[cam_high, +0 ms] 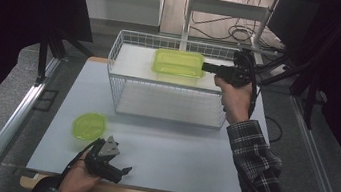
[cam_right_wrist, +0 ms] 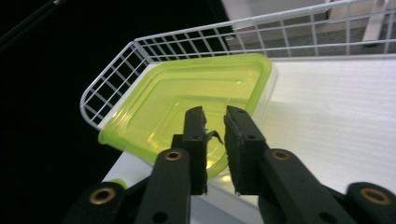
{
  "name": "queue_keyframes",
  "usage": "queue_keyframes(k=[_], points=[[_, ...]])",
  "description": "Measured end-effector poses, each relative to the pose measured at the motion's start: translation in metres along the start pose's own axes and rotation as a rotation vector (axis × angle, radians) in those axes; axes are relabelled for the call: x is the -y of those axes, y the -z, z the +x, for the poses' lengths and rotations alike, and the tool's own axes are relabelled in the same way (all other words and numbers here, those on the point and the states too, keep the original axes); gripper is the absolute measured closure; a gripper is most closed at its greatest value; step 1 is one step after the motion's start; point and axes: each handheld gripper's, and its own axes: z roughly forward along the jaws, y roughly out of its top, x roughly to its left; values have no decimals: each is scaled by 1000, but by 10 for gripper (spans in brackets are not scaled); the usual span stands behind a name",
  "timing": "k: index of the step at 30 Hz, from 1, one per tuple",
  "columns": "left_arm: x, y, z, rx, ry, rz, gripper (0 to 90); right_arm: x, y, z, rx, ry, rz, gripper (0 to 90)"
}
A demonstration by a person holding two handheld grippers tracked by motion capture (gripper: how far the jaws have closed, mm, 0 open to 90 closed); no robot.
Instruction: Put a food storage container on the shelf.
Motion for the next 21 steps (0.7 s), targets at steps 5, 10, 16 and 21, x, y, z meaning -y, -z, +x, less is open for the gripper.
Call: queue_keyframes(k=[5,10,16,21], points=[[0,0,0,1,1,-2,57,7,5,3,-31,13,15,843],[0,2,1,6,7,-23,54,16,9,5,-35,49,28,823],[0,2,1,8,8,-40,50,28,11,6,-38,87,49,721],[0,2,1,9,-3,-43,44,37,13,7,-30,133,61,606]])
